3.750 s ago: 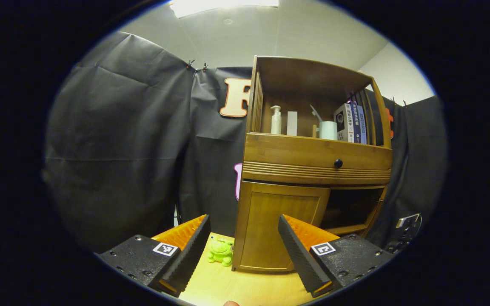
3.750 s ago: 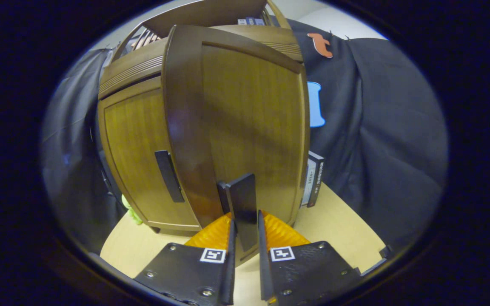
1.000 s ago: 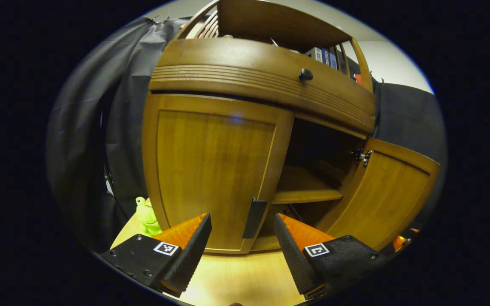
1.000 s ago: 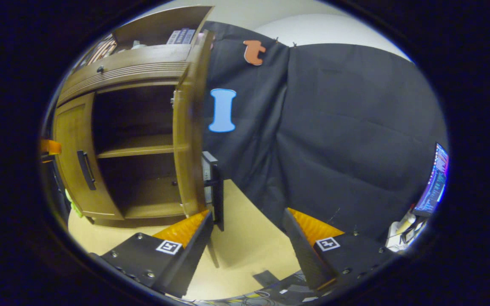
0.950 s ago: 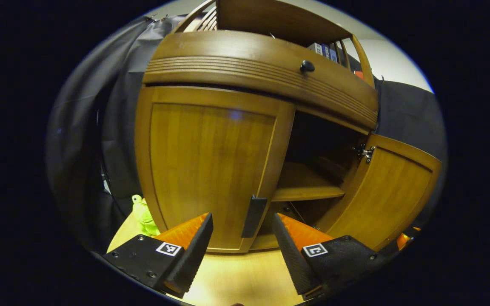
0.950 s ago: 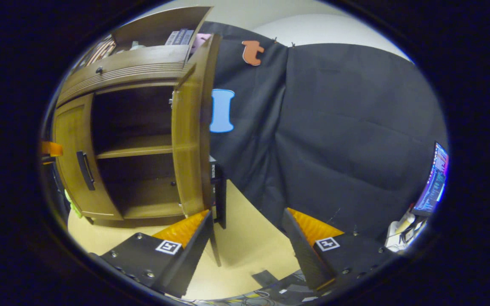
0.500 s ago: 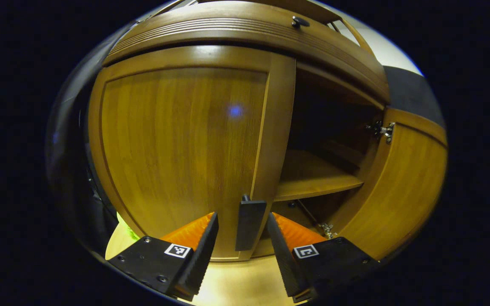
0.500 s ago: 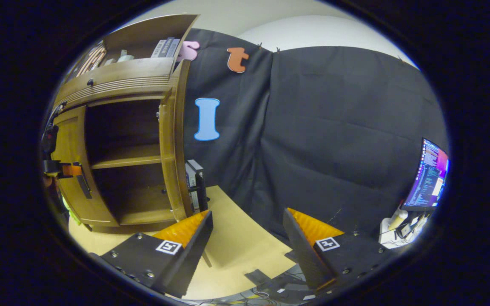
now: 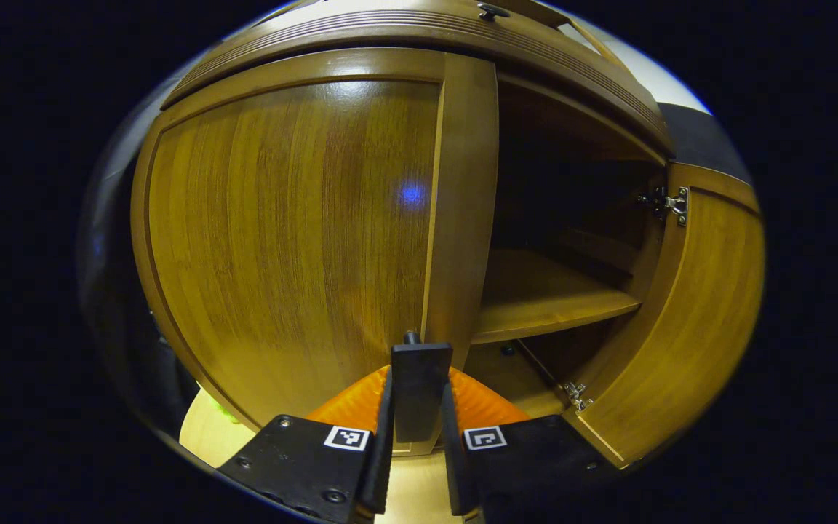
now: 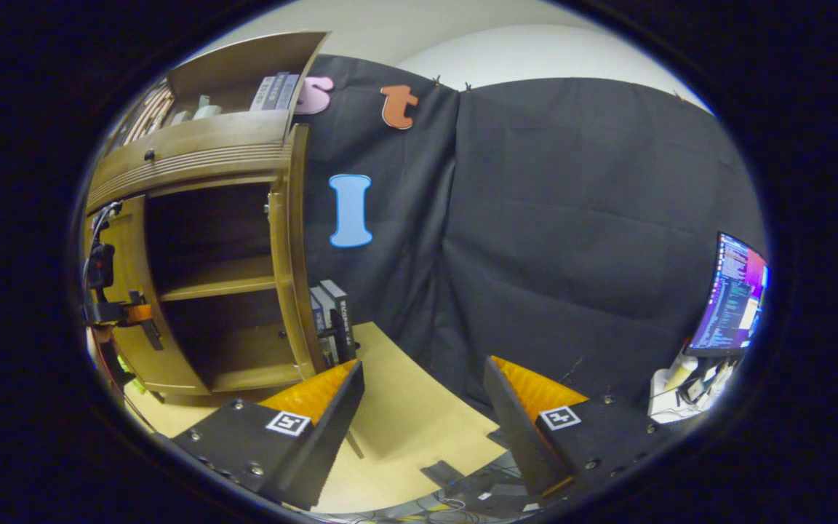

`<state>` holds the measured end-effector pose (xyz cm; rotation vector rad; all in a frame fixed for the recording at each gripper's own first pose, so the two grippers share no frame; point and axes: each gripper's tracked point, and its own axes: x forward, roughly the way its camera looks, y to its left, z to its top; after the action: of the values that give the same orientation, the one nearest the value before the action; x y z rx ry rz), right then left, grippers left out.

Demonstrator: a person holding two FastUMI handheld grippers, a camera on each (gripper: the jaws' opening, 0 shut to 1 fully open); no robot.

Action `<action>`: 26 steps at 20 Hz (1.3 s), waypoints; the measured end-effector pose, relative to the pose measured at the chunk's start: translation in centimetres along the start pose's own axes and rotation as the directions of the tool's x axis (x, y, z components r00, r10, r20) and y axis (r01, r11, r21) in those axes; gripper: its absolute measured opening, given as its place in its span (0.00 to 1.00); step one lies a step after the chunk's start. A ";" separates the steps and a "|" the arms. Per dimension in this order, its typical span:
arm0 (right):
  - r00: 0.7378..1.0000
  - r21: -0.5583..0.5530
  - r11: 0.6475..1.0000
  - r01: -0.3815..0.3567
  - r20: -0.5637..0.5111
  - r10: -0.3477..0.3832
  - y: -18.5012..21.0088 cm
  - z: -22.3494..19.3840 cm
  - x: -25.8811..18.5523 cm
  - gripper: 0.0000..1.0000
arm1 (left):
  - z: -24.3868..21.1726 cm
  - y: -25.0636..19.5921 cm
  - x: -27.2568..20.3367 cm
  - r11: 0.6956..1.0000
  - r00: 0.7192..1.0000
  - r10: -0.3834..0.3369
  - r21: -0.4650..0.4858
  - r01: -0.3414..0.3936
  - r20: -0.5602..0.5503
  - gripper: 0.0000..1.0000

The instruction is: Open the right door of the double-door shoe cabinet with the right hand, and open the left door with the left hand.

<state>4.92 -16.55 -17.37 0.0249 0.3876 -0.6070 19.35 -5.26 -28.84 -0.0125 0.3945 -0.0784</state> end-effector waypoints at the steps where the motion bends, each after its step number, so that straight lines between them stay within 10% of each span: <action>1: 1.000 0.000 1.000 -0.013 0.003 0.013 0.4 0.1 0.2 0.94 | 0.1 -0.1 -0.1 1.000 1.000 -0.001 -0.006 0.001 0.002 0.33; 26: 0.932 -0.070 0.929 -0.363 -0.046 0.360 12.7 -0.7 -0.6 0.99 | 0.1 -0.4 -0.2 0.995 0.993 -0.092 -0.020 0.094 0.071 0.31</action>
<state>11.32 -5.66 -18.93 0.0307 0.4252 -0.2260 19.22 -5.66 -28.66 -0.0567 0.3251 -0.1652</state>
